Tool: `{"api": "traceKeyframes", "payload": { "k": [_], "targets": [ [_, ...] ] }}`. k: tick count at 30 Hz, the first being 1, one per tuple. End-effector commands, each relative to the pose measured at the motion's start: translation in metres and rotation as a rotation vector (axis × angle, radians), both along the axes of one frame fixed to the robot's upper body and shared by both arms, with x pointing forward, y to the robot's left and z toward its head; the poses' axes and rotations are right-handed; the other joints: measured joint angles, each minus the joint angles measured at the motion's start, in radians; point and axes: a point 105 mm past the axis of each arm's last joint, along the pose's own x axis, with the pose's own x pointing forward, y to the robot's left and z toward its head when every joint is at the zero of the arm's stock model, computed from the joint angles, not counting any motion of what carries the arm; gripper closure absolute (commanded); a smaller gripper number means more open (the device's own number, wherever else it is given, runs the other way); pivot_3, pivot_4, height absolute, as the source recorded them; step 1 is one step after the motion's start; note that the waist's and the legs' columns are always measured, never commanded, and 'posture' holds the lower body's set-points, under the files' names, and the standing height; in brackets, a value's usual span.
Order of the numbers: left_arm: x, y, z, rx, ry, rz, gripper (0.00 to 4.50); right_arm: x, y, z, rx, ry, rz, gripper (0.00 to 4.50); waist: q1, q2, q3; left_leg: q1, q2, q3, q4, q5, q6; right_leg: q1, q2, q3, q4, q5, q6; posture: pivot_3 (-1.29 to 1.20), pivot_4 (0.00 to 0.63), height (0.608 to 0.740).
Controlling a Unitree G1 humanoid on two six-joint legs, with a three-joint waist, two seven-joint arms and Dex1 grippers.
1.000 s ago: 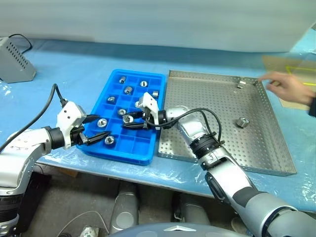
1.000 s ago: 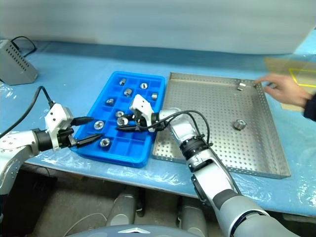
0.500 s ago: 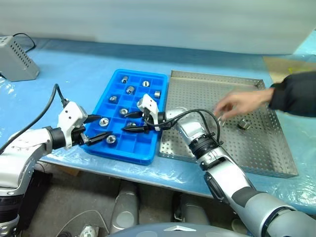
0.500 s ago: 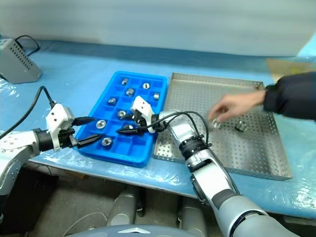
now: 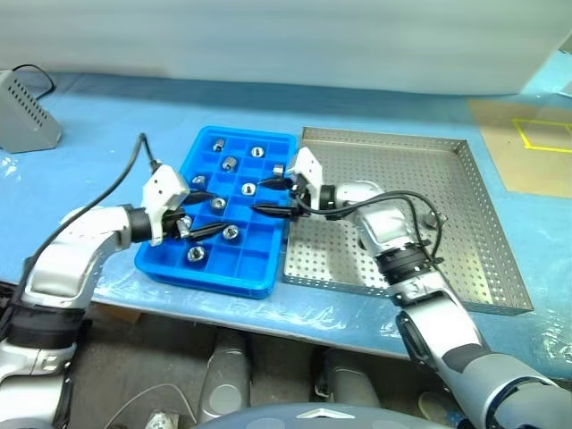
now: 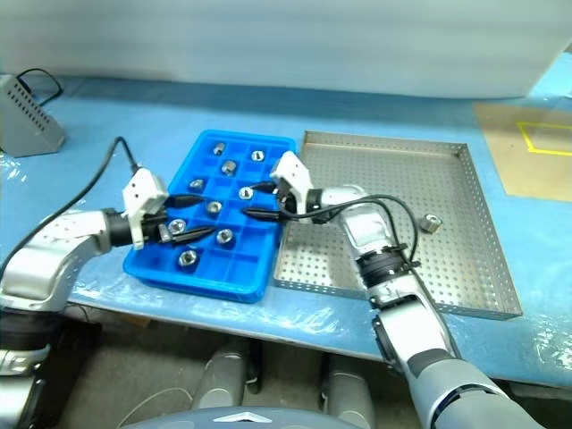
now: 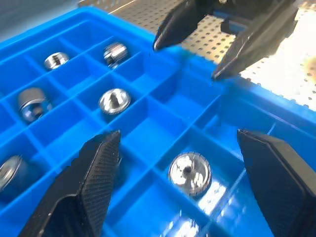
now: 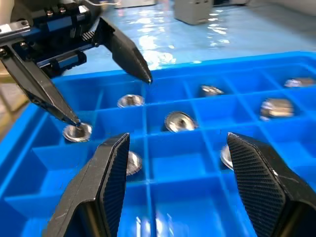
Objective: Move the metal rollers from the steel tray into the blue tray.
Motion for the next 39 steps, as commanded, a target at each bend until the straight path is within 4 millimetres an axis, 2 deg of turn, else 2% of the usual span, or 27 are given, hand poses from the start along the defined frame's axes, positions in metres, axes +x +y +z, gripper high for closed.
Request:
{"api": "traceKeyframes", "payload": {
  "k": [1, 6, 11, 15, 20, 24, 26, 36, 39],
  "targets": [
    [0.010, -0.022, 0.006, -0.005, -0.044, -0.091, 0.50, 0.003, -0.027, 0.018, 0.034, -0.055, -0.103, 1.30, -0.006, 0.000, 0.000, 0.000, 0.000, 0.000, 0.000, 0.000, 0.000, 0.000, 0.000, 0.000, 0.000, 0.000, 0.000, -0.07, 0.150, 0.740],
    [0.020, -0.062, 0.008, -0.047, -0.044, -0.224, 0.50, 0.001, -0.074, 0.020, 0.011, -0.060, -0.262, 1.30, -0.034, -0.001, 0.000, 0.000, 0.000, 0.000, 0.001, 0.000, 0.000, 0.000, 0.000, 0.001, 0.001, 0.000, 0.000, -0.17, 0.150, 0.740],
    [0.021, -0.091, 0.005, -0.062, -0.034, -0.337, 0.50, -0.018, -0.099, 0.016, -0.013, -0.040, -0.322, 1.30, -0.079, -0.001, 0.000, 0.000, 0.000, 0.001, 0.001, 0.000, 0.002, 0.000, 0.001, 0.001, 0.000, 0.000, 0.000, -0.26, 0.150, 0.740],
    [0.023, -0.106, 0.002, -0.059, -0.029, -0.398, 0.50, -0.029, -0.115, 0.001, -0.063, -0.010, -0.373, 1.30, -0.105, -0.001, 0.000, 0.000, 0.000, 0.001, 0.002, -0.001, 0.002, 0.000, 0.001, 0.001, 0.000, 0.000, 0.000, -0.30, 0.150, 0.740],
    [0.022, -0.113, 0.001, -0.062, -0.026, -0.439, 0.50, -0.034, -0.126, -0.020, -0.096, 0.037, -0.420, 1.30, -0.122, -0.001, 0.000, 0.000, 0.000, 0.001, 0.004, -0.001, 0.003, 0.001, 0.001, 0.001, 0.000, 0.000, 0.000, -0.33, 0.150, 0.740],
    [0.022, -0.113, 0.000, -0.064, -0.024, -0.441, 0.50, -0.036, -0.133, -0.044, -0.175, 0.044, -0.453, 1.30, -0.127, -0.001, 0.000, 0.000, 0.000, 0.001, 0.005, -0.002, 0.005, 0.002, 0.001, 0.001, 0.000, 0.000, 0.000, -0.33, 0.150, 0.740],
    [0.020, -0.113, 0.000, -0.067, -0.022, -0.444, 0.50, -0.036, -0.131, -0.048, -0.149, 0.069, -0.460, 1.30, -0.128, -0.001, 0.000, 0.000, 0.000, 0.001, 0.006, -0.003, 0.006, 0.003, 0.001, 0.001, -0.001, 0.000, 0.000, -0.32, 0.150, 0.740],
    [0.020, -0.097, -0.010, -0.045, 0.014, -0.384, 0.50, -0.035, -0.131, -0.076, -0.227, 0.115, -0.458, 1.30, -0.131, -0.001, 0.000, 0.000, 0.000, 0.001, 0.006, -0.003, 0.006, 0.004, 0.001, 0.000, -0.002, 0.000, 0.000, -0.28, 0.150, 0.740],
    [0.019, -0.096, -0.011, -0.041, 0.015, -0.381, 0.50, -0.033, -0.131, -0.079, -0.220, 0.118, -0.460, 1.30, -0.131, -0.001, 0.000, 0.001, 0.000, 0.001, 0.006, -0.004, 0.007, 0.006, 0.001, 0.000, -0.002, 0.000, 0.000, -0.27, 0.150, 0.740]
  ]
}}
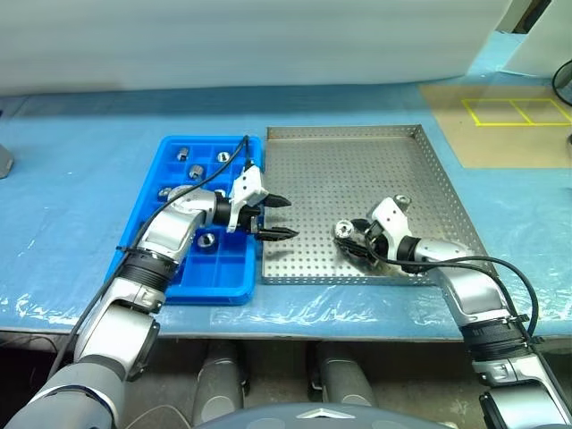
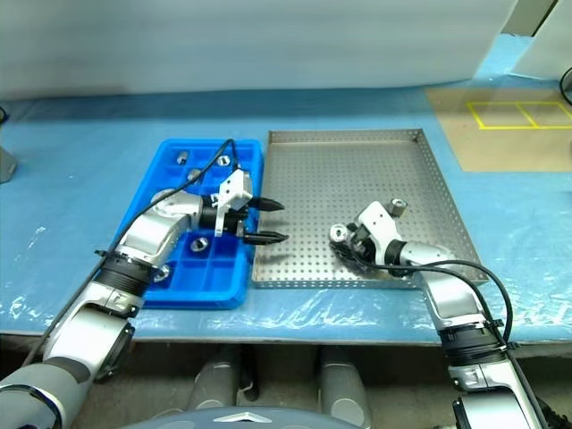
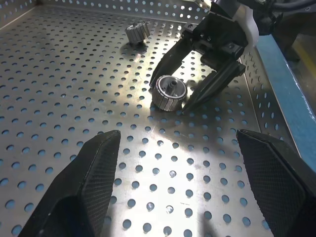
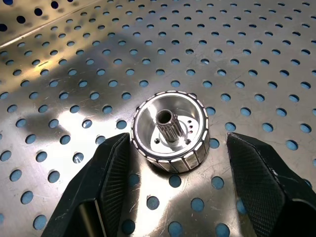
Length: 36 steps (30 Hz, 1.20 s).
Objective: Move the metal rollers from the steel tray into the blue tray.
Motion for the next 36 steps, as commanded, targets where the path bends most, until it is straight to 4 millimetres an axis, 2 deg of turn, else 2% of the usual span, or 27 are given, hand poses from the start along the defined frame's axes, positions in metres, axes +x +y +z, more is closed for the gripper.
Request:
{"api": "traceKeyframes", "payload": {
  "k": [1, 4, 7, 13, 17, 25, 28, 31, 36],
  "targets": [
    [-0.002, 0.001, 0.012, -0.015, -0.048, -0.001, 0.50, 0.002, 0.002, 0.000, 0.011, -0.009, 0.005, 1.30, 0.000, 0.000, 0.000, 0.001, 0.000, 0.000, 0.000, 0.000, 0.000, 0.001, 0.000, 0.000, 0.000, 0.000, 0.000, -0.27, 0.150, 0.740],
    [-0.002, 0.002, 0.012, -0.013, -0.048, 0.003, 0.50, 0.005, 0.000, -0.001, 0.001, -0.020, -0.013, 1.84, -0.001, 0.000, 0.000, 0.003, 0.000, 0.000, 0.000, 0.000, 0.000, 0.004, 0.000, 0.000, -0.002, 0.000, 0.000, -0.27, 0.150, 0.740],
    [-0.003, 0.003, 0.011, -0.011, -0.048, 0.006, 0.50, 0.006, 0.000, -0.003, -0.012, -0.018, -0.011, 2.79, -0.001, 0.000, 0.000, 0.005, 0.000, 0.000, 0.000, 0.000, 0.000, 0.006, 0.000, 0.000, -0.002, 0.000, 0.000, -0.26, 0.150, 0.740],
    [-0.005, 0.005, 0.013, -0.020, -0.038, 0.010, 0.50, 0.002, 0.005, 0.000, 0.007, -0.010, 0.022, 2.89, -0.001, 0.000, 0.000, 0.005, 0.000, 0.000, -0.002, -0.001, 0.001, 0.007, 0.000, 0.000, -0.005, 0.000, 0.000, -0.26, 0.150, 0.740],
    [-0.008, 0.014, 0.012, -0.008, -0.033, 0.024, 0.50, -0.001, 0.014, 0.005, 0.014, -0.016, 0.074, 2.89, -0.002, 0.000, 0.000, 0.005, 0.000, 0.000, -0.003, -0.001, 0.001, 0.007, 0.000, 0.000, -0.007, 0.000, 0.000, -0.24, 0.150, 0.740],
    [-0.002, 0.053, 0.026, 0.011, -0.070, 0.158, 0.50, 0.016, 0.047, 0.042, 0.070, -0.100, 0.208, 2.89, 0.003, 0.000, 0.000, 0.005, 0.000, 0.000, -0.005, -0.001, 0.001, 0.006, 0.000, -0.001, -0.007, 0.000, 0.000, -0.12, 0.150, 0.740],
    [-0.002, 0.066, 0.031, 0.013, -0.088, 0.214, 0.50, 0.021, 0.064, 0.050, 0.077, -0.115, 0.282, 2.89, 0.012, 0.000, 0.000, 0.005, 0.000, 0.000, -0.005, -0.001, 0.001, 0.006, 0.000, -0.001, -0.007, 0.000, 0.000, -0.07, 0.150, 0.740],
    [-0.002, 0.081, 0.036, 0.005, -0.105, 0.290, 0.50, 0.027, 0.091, 0.061, 0.115, -0.138, 0.365, 2.89, 0.026, 0.000, 0.000, 0.004, 0.001, 0.000, -0.006, -0.001, 0.000, 0.005, 0.000, -0.002, -0.007, 0.000, 0.000, 0.01, 0.150, 0.740],
    [-0.017, 0.100, 0.034, 0.005, -0.100, 0.390, 0.50, 0.030, 0.130, 0.064, 0.132, -0.163, 0.487, 2.89, 0.055, 0.001, 0.000, -0.001, 0.001, 0.000, -0.007, 0.000, 0.000, -0.001, 0.000, -0.003, -0.006, 0.000, -0.001, 0.11, 0.150, 0.740]
  ]
}}
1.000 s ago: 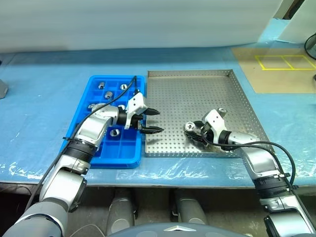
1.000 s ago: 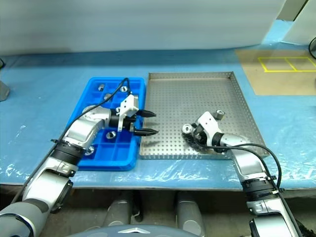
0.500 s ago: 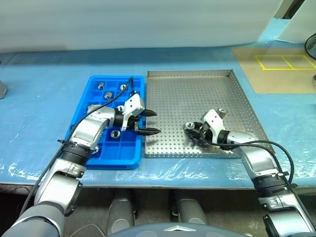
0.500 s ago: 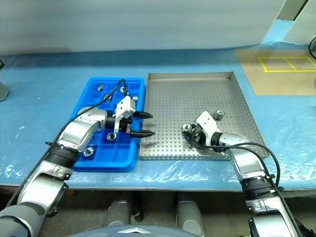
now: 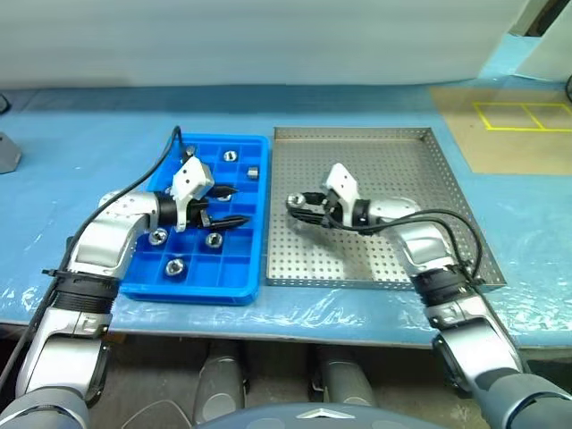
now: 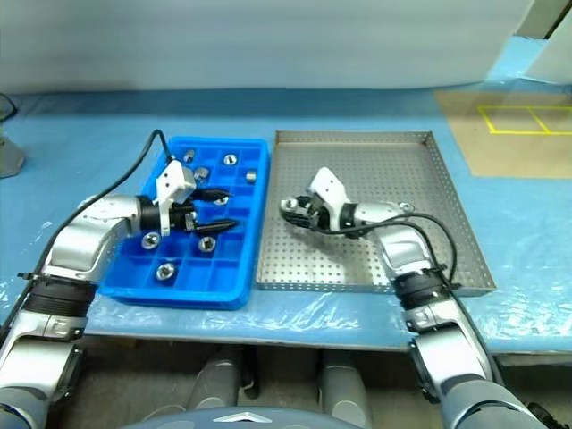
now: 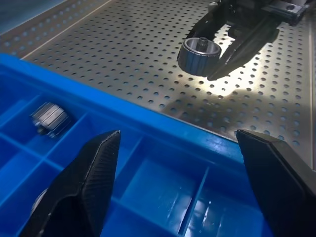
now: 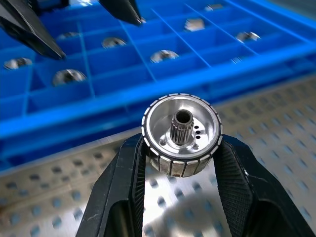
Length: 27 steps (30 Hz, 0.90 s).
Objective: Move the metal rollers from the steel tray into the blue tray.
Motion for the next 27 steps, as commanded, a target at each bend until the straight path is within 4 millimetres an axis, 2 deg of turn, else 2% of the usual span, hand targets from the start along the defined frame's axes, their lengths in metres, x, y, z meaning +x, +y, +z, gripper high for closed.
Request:
{"api": "traceKeyframes", "payload": {
  "k": [1, 6, 11, 16, 22, 24, 27],
  "targets": [
    [-0.010, 0.012, 0.012, -0.016, -0.041, 0.063, 0.50, 0.002, 0.017, 0.006, -0.002, -0.057, 0.069, 2.89, 0.014, 0.000, 0.000, -0.001, 0.000, 0.000, 0.000, 0.000, 0.000, 0.000, 0.000, 0.000, 0.000, 0.000, 0.000, 0.11, 0.150, 0.740],
    [-0.028, 0.019, 0.006, -0.021, -0.016, 0.116, 0.50, 0.002, 0.030, 0.008, 0.017, -0.049, 0.127, 2.89, 0.063, 0.000, 0.000, -0.001, -0.001, 0.000, 0.000, 0.000, 0.000, 0.000, -0.001, -0.001, 0.000, 0.000, 0.000, 0.18, 0.150, 0.740],
    [-0.037, 0.023, 0.000, -0.021, 0.001, 0.160, 0.50, 0.005, 0.034, -0.001, -0.002, -0.034, 0.149, 2.89, 0.080, 0.000, 0.000, 0.001, 0.000, 0.000, 0.001, 0.000, -0.001, 0.002, -0.001, -0.001, 0.001, 0.000, 0.000, 0.24, 0.150, 0.740],
    [-0.042, 0.020, -0.001, -0.030, 0.008, 0.169, 0.50, 0.019, 0.024, -0.007, -0.027, -0.012, 0.096, 2.89, 0.089, 0.000, 0.000, 0.002, 0.000, -0.001, 0.000, 0.001, -0.002, 0.001, -0.001, -0.001, 0.003, 0.000, 0.000, 0.25, 0.150, 0.740],
    [-0.040, 0.017, -0.001, -0.036, 0.011, 0.165, 0.50, 0.023, 0.021, -0.010, -0.050, -0.046, 0.072, 2.89, 0.092, 0.000, 0.000, 0.002, 0.000, -0.001, 0.000, 0.001, -0.002, 0.001, -0.001, -0.001, 0.003, 0.000, 0.000, 0.23, 0.150, 0.740],
    [-0.038, 0.015, -0.001, -0.035, 0.011, 0.159, 0.50, 0.018, 0.020, -0.010, -0.038, -0.036, 0.095, 2.18, 0.092, 0.000, 0.000, 0.002, -0.001, -0.001, 0.000, 0.001, -0.002, 0.001, -0.001, -0.001, 0.003, 0.000, 0.000, 0.22, 0.150, 0.740],
    [-0.037, 0.014, -0.002, -0.033, 0.013, 0.151, 0.50, 0.014, 0.019, -0.011, -0.027, -0.001, 0.105, 1.33, 0.092, 0.000, 0.000, 0.002, -0.001, -0.001, 0.000, 0.001, -0.002, 0.001, -0.001, -0.001, 0.003, 0.000, 0.000, 0.20, 0.150, 0.740]
  ]
}}
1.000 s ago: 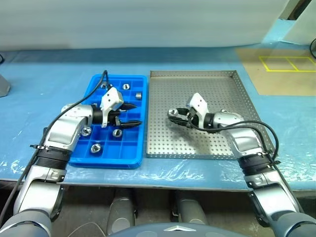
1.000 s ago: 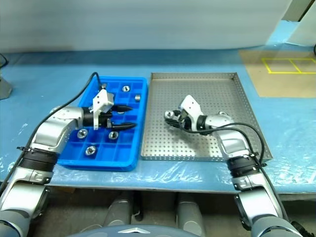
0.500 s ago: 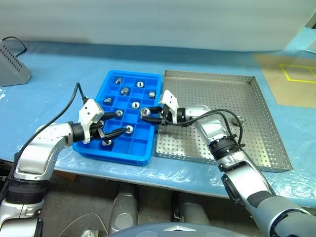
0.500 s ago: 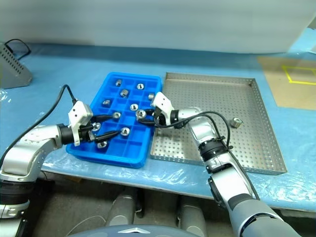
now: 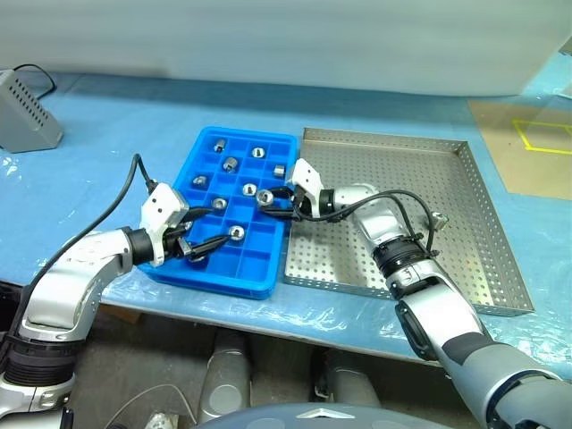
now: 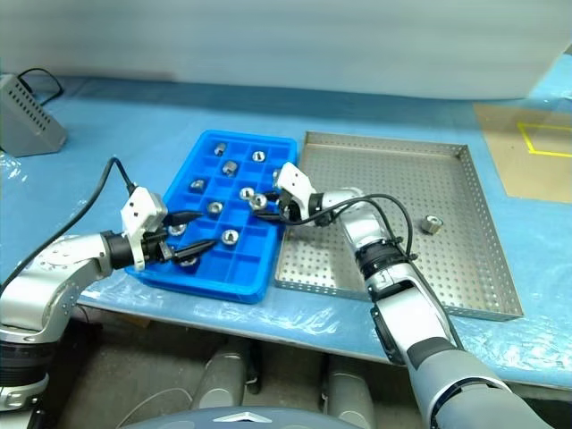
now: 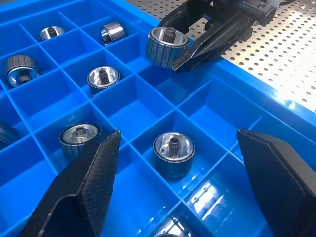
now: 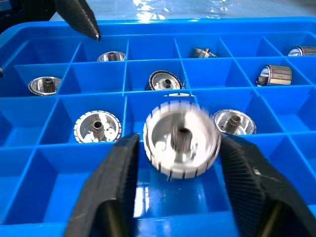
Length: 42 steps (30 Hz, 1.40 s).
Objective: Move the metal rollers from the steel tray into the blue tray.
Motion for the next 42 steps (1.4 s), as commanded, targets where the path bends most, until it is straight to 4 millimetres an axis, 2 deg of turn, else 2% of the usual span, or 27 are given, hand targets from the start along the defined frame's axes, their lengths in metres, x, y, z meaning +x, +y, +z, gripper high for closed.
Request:
{"api": "traceKeyframes", "payload": {
  "k": [1, 5, 11, 15, 21, 29, 35, 39, 42],
  "targets": [
    [0.001, -0.004, 0.007, -0.004, -0.028, -0.026, 0.50, -0.004, -0.006, 0.000, 0.012, 0.041, 0.002, 1.00, -0.001, 0.000, 0.000, 0.000, 0.000, 0.000, 0.000, 0.000, 0.000, 0.000, 0.000, 0.000, 0.000, 0.000, 0.000, 0.20, 0.150, 0.740],
    [0.004, -0.008, 0.008, -0.009, -0.027, -0.052, 0.50, -0.001, -0.010, 0.006, 0.030, 0.025, -0.036, 1.00, -0.001, 0.000, 0.000, 0.000, 0.000, 0.000, 0.000, 0.000, 0.000, 0.000, 0.000, 0.000, 0.000, 0.000, 0.000, 0.17, 0.150, 0.740],
    [0.016, -0.023, 0.009, -0.026, -0.029, -0.121, 0.50, 0.006, -0.034, 0.024, 0.079, -0.015, -0.129, 1.00, -0.003, 0.000, 0.000, 0.000, -0.001, 0.000, 0.000, 0.000, 0.000, 0.000, 0.000, 0.001, 0.000, 0.000, 0.000, 0.07, 0.150, 0.740],
    [0.028, -0.045, 0.008, -0.044, -0.020, -0.201, 0.50, 0.012, -0.063, 0.035, 0.097, -0.059, -0.246, 1.00, -0.015, 0.000, 0.000, -0.001, 0.000, 0.001, 0.000, 0.001, -0.002, -0.002, 0.000, 0.001, 0.001, 0.000, 0.000, -0.01, 0.150, 0.740],
    [0.050, -0.087, 0.015, -0.085, -0.065, -0.304, 0.50, 0.024, -0.116, 0.033, 0.109, -0.100, -0.538, 1.00, -0.056, 0.000, 0.000, -0.001, -0.001, 0.001, 0.001, 0.002, -0.003, -0.002, 0.001, 0.002, 0.001, 0.000, 0.000, -0.16, 0.150, 0.740],
    [0.055, -0.136, 0.029, -0.153, -0.080, -0.452, 0.50, 0.019, -0.173, 0.024, 0.087, -0.140, -0.776, 1.00, -0.109, 0.000, 0.000, -0.002, -0.001, 0.002, 0.001, 0.000, 0.000, -0.002, 0.001, 0.002, 0.000, 0.000, 0.000, -0.29, 0.150, 0.740],
    [0.054, -0.146, 0.027, -0.158, -0.066, -0.504, 0.50, 0.011, -0.205, 0.030, 0.070, -0.182, -0.854, 1.00, -0.145, 0.000, 0.000, -0.002, -0.001, 0.002, 0.003, -0.001, 0.002, -0.002, 0.001, 0.003, 0.000, 0.000, 0.000, -0.36, 0.150, 0.740],
    [0.052, -0.149, 0.024, -0.148, -0.060, -0.536, 0.50, 0.007, -0.223, 0.020, 0.031, -0.165, -0.909, 1.00, -0.148, 0.000, 0.000, -0.001, -0.001, 0.002, 0.004, -0.001, 0.003, -0.001, 0.002, 0.003, 0.000, 0.000, 0.000, -0.37, 0.150, 0.740],
    [0.048, -0.151, 0.024, -0.146, -0.064, -0.560, 0.50, 0.008, -0.227, 0.012, -0.003, -0.150, -0.921, 1.00, -0.149, 0.000, 0.000, -0.002, -0.001, 0.002, 0.005, -0.002, 0.004, 0.000, 0.001, 0.002, 0.000, 0.000, 0.000, -0.37, 0.150, 0.740]
  ]
}}
